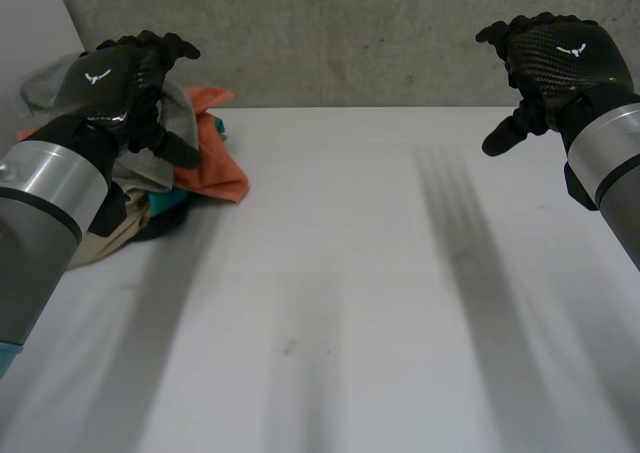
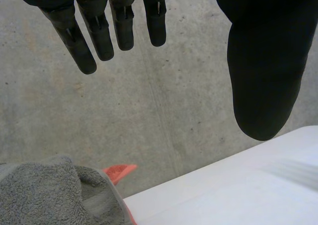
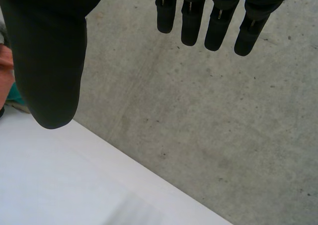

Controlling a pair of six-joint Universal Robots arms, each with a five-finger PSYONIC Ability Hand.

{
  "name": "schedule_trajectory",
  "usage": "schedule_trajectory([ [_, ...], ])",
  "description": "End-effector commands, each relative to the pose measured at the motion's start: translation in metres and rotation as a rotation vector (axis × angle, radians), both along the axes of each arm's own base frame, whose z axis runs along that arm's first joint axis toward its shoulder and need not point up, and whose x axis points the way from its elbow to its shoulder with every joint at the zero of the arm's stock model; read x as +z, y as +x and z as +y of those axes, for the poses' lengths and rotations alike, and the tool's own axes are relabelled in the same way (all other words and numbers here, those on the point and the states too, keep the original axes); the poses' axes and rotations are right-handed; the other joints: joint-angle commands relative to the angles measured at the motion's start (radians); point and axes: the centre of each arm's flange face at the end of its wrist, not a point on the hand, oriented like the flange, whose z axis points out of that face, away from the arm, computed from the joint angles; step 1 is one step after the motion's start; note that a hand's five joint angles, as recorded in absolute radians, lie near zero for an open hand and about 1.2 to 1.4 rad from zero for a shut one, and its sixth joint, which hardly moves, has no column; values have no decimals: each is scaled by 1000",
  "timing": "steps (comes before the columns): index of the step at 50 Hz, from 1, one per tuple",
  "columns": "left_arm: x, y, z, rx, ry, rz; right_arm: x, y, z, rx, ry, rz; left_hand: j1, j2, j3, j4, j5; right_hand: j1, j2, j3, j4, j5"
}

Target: Fold the laundry.

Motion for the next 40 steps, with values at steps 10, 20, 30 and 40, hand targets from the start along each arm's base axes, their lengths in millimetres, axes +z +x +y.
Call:
schedule_trajectory([
  [10,4,0,0,0,-13,3,0,0,0,0,0,1,-134,-133,-132,-140,-144,-121,-122,-128,-129,-139],
  [20,5,14,-51,126,-172,-160,2,0,0,-1,-7,5,-106,-106,-105,-112,-117,-121,-122,-128,-129,-139],
  [30,-64,59,-171,361,-287,-631,2,0,0,2,-10,9,-124,-123,-123,-130,-135,-121,-122,-128,-129,-139],
  [40,-100,68,-222,315,-289,-628,2,-5,-4,-12,-7,13,77,78,79,71,67,-121,-122,-128,-129,-139],
])
